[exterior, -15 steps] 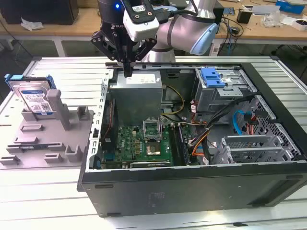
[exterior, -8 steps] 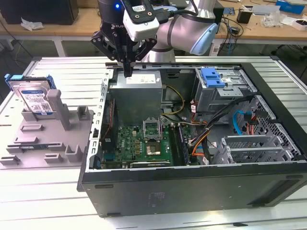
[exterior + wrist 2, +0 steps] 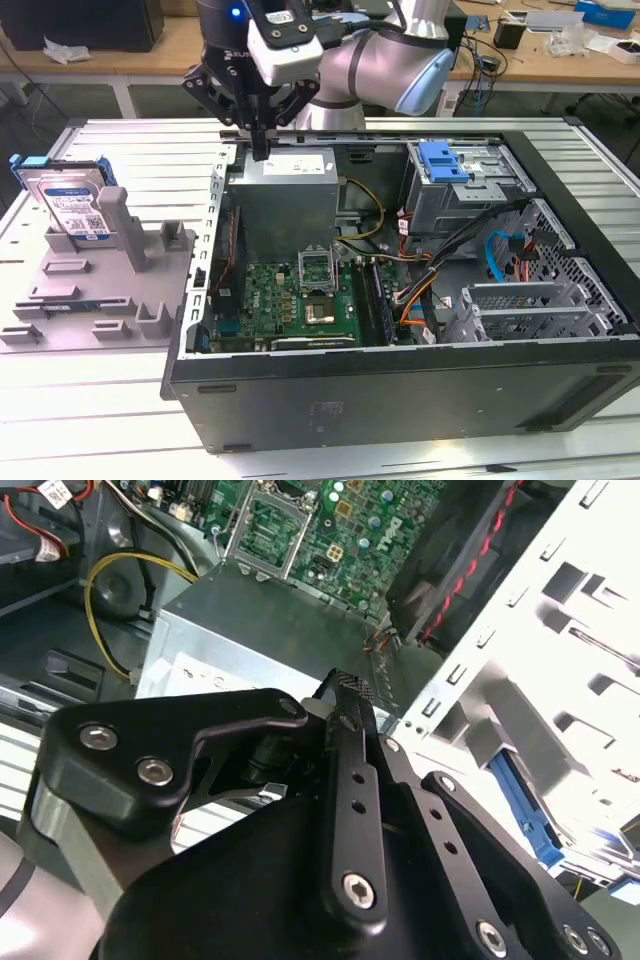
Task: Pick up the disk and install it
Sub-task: 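Reach for the disk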
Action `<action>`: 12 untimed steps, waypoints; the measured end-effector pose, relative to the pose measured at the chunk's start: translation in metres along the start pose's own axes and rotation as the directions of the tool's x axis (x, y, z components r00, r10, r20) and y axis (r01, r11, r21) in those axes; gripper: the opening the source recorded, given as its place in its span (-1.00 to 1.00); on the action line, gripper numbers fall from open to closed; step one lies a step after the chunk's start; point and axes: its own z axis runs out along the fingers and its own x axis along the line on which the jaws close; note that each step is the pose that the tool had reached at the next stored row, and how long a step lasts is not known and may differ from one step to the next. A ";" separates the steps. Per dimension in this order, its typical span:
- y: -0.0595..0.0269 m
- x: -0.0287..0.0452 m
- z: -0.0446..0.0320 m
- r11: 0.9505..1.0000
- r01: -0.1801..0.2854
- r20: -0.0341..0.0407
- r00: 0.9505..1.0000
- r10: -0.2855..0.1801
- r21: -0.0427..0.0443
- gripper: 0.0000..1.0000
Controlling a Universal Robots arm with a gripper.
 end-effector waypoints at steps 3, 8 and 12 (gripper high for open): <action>0.0014 0.0164 -0.0003 1.000 -0.002 0.000 1.000 0.002 0.000 -0.79; 0.0032 0.0332 -0.0006 1.000 -0.004 0.000 1.000 0.004 0.000 -0.79; 0.0052 0.0462 -0.0008 1.000 -0.006 0.000 1.000 0.006 0.000 -0.79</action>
